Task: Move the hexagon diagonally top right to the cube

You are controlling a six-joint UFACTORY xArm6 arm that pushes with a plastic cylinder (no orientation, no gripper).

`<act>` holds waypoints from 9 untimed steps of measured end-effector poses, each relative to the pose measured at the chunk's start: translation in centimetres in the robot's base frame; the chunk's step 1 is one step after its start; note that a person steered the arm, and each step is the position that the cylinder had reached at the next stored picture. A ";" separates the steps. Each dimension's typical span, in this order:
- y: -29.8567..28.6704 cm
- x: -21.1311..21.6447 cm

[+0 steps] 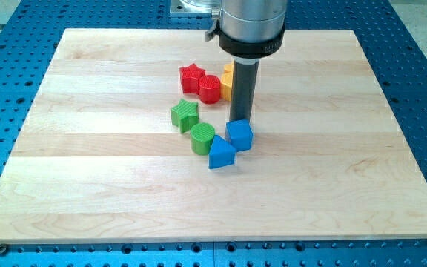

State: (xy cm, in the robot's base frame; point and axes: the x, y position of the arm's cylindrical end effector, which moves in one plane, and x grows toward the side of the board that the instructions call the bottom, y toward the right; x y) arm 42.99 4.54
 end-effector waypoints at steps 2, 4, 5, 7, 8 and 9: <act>1.9 -0.1; 4.0 -2.2; 6.0 -9.5; 1.3 -17.4; -4.5 -19.2; -7.7 -19.3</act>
State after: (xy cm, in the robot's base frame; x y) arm 23.74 -3.14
